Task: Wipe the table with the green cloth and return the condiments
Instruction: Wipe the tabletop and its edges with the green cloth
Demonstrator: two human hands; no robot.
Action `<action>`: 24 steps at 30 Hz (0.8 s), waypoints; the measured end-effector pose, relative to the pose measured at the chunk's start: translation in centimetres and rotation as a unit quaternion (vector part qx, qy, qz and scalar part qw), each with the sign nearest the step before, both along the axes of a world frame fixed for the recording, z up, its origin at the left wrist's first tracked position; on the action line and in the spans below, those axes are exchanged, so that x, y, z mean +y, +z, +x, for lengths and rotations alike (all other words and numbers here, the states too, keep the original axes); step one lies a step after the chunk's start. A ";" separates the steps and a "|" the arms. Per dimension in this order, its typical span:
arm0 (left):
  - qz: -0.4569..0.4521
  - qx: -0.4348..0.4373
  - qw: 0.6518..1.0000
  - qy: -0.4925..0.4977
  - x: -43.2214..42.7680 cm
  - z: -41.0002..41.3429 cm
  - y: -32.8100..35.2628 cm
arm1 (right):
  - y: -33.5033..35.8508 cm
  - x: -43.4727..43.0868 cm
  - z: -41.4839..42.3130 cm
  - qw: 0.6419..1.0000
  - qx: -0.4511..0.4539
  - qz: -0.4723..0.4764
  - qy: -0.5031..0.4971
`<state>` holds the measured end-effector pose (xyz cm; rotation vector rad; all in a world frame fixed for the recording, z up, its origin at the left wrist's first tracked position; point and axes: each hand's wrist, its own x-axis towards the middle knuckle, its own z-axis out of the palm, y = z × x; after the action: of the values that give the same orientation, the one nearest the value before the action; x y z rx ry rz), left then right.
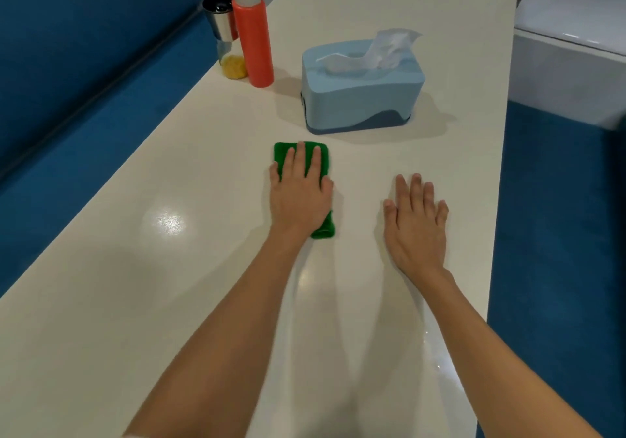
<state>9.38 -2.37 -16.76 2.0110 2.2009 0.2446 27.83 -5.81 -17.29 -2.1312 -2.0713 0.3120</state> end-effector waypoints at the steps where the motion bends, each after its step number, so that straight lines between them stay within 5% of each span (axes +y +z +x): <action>1: 0.003 -0.010 1.000 -0.004 -0.1 1.7 0.0 | 0.1 0.1 0.1 1.000 0.009 -0.004 -0.004; 7: 0.020 -0.097 0.987 -0.130 -4.6 6.5 0.1 | 2.1 0.5 -1.0 0.976 0.210 -0.021 -0.062; 11: 0.029 -0.334 0.938 -0.091 -5.6 3.3 1.7 | 3.7 -0.3 -4.5 0.977 0.204 0.024 -0.048; 14: 0.105 -0.230 0.967 -0.017 -6.5 -0.8 1.5 | 3.0 -1.6 -8.3 0.990 0.137 0.011 -0.027; 17: 0.088 -0.101 0.991 -0.016 -7.1 -3.5 0.3 | 1.1 -1.9 -10.6 1.000 0.005 0.000 0.007; 22: 0.035 -0.028 0.998 -0.049 -8.0 -3.8 -0.9 | 1.0 1.9 -7.3 0.995 -0.005 0.018 0.103; 24: 0.035 -0.019 0.998 -0.043 -7.9 -3.8 -1.0 | 1.0 3.2 -4.1 0.998 -0.010 0.019 0.065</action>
<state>5.55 -10.24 -17.80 2.1140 2.1051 0.3518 23.69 -2.61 -16.34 -1.9902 -2.2143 0.2650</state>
